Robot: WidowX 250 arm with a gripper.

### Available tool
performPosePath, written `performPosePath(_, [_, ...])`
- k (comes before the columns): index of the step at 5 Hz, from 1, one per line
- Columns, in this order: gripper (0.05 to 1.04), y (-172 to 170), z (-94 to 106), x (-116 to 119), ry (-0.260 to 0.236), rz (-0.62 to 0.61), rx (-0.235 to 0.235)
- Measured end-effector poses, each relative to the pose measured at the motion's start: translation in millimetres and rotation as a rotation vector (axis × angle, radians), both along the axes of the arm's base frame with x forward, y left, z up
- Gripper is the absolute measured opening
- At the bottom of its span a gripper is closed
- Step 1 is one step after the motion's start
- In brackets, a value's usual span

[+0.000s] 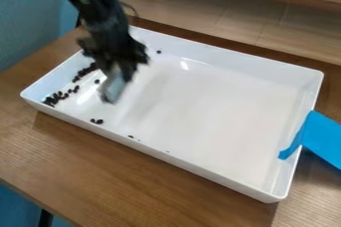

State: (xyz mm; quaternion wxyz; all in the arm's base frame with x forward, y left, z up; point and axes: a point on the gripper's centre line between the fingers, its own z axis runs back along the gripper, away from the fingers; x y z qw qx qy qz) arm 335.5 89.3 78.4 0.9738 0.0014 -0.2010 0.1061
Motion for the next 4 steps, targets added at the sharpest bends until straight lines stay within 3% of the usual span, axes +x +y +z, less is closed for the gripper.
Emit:
performPosePath(1, [0.387,-13.2,-28.1,4.3,0.027,-0.005,0.047])
performPosePath(2, [0.387,-7.0,-40.3,7.2,0.032,0.015,0.075])
performPosePath(4, [0.387,30.7,-46.3,17.2,-0.013,0.045,0.129])
